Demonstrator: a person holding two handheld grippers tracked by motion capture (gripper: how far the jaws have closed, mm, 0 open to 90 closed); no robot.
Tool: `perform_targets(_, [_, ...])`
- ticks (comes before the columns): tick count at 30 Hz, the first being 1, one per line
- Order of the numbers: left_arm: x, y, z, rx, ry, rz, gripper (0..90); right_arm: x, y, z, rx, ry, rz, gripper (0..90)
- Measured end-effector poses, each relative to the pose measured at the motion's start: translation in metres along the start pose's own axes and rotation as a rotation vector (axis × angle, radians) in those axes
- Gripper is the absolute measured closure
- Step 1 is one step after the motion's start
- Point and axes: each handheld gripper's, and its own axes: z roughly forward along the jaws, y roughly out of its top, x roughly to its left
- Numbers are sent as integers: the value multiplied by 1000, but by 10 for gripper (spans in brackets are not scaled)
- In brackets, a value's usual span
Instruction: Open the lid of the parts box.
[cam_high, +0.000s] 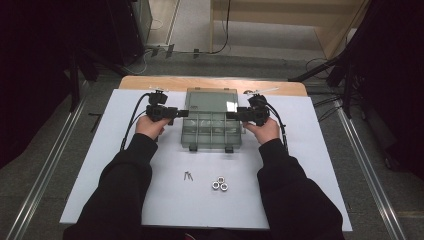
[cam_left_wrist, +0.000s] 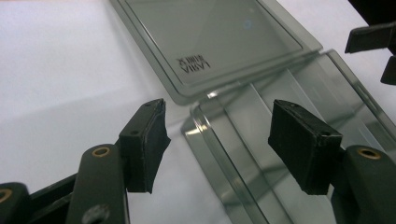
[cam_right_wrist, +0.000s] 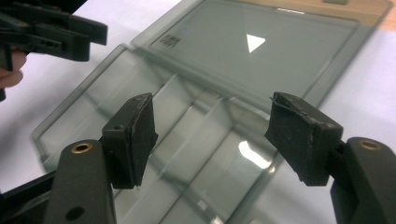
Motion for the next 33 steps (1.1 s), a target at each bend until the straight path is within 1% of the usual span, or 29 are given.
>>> perform_targets(1, [-1,-2,-1,7,-6,3,363,3,-1,-1,3,1,-10,328])
perform_targets(3, [-3,-6,-4,4,-18,16,363,5,-1,-2,9,6,-18,325])
perform_targets(4, [-5,-9,-6,6,-32,23,363,10,-1,-3,11,22,-28,311])
perform_targets(5, [-5,-9,-6,6,-32,23,363,10,-1,-3,11,22,-28,311])
perform_targets(6, [-7,-13,-8,14,-26,50,363,14,-3,-6,-1,47,-34,302])
perform_targets(7, [-7,-13,-8,14,-26,50,363,14,-3,-6,-1,47,-34,302])
perform_targets(8, [-11,-16,-9,25,-7,80,362,18,-6,-8,-2,71,-45,294])
perform_targets(9, [-11,-16,-9,25,-7,80,363,18,-6,-8,-2,71,-45,294])
perform_targets(10, [-15,-20,-13,15,-13,98,363,21,-9,-9,10,77,-45,294])
perform_targets(11, [-16,-21,-14,17,-22,97,363,21,-10,-9,17,87,-43,294])
perform_targets(13, [-17,-23,-16,15,-29,100,362,23,-11,-10,24,87,-45,294])
perform_targets(14, [-19,-24,-17,14,-28,110,363,25,-13,-11,19,80,-58,294])
perform_targets(15, [-21,-26,-18,23,-28,123,363,25,-13,-11,19,80,-58,294])
perform_targets(16, [-24,-30,-21,21,-33,139,362,26,-16,-12,22,79,-59,294])
perform_targets(17, [-24,-30,-21,21,-33,139,362,26,-16,-12,22,79,-59,294])
perform_targets(19, [-26,-35,-22,21,-44,140,362,27,-19,-14,24,73,-65,294])
perform_targets(22, [-29,-39,-25,32,-44,163,362,30,-24,-18,25,68,-72,294])
perform_targets(25, [-32,-44,-27,20,-60,161,362,32,-29,-22,26,71,-76,294])
perform_targets(29, [-36,-51,-28,44,-65,186,362,36,-35,-27,21,67,-87,294])
perform_targets(30, [-38,-53,-28,52,-68,192,358,37,-37,-28,20,67,-89,294])
perform_targets(31, [-41,-57,-30,70,-60,218,273,39,-40,-30,22,72,-89,294])
perform_targets(33, [-42,-59,-31,69,-64,223,273,40,-41,-31,27,75,-92,294])
